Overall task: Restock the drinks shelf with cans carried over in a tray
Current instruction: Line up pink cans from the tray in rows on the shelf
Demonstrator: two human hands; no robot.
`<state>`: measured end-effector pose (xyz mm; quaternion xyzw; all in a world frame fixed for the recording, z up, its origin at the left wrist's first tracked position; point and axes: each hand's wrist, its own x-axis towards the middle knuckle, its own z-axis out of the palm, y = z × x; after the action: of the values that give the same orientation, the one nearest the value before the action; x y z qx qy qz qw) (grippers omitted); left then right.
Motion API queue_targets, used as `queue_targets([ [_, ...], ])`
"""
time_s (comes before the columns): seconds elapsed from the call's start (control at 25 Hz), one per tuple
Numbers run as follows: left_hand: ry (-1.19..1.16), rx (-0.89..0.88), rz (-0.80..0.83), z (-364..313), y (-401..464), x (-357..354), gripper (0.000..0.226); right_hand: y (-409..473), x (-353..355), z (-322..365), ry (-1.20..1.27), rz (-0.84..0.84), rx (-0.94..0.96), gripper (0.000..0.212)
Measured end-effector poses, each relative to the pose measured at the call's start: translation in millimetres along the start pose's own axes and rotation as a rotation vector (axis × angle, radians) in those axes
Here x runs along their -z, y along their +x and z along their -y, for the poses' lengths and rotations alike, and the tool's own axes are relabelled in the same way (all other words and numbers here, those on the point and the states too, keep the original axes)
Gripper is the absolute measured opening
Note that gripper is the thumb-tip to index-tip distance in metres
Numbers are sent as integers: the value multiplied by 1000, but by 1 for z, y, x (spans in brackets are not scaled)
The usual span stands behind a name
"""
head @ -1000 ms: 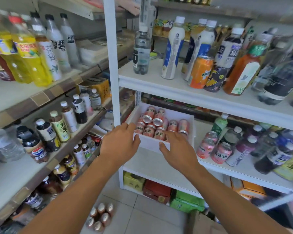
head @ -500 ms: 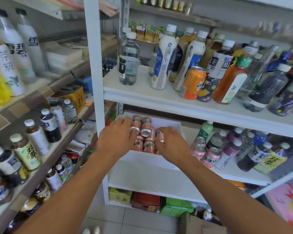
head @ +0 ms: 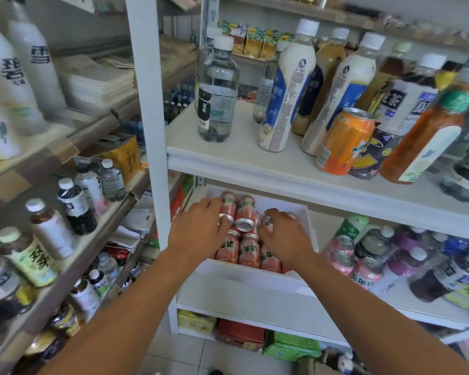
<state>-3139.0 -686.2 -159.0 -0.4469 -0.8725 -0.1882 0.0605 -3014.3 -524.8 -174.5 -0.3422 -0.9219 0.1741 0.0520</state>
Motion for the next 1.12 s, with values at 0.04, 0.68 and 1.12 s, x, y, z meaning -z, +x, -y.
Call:
queue_targets([
  [0.04,4,10,2,3,7,-5,34,11,-6,-2,2,28,-9,48],
  [0.68,72,113,-4,22,54,-99,55,139,-85,-23,300,125,-282,75],
  [1.12,20,159,35,10,42,-63,34,110,-61,-24,499,198,-331,46],
])
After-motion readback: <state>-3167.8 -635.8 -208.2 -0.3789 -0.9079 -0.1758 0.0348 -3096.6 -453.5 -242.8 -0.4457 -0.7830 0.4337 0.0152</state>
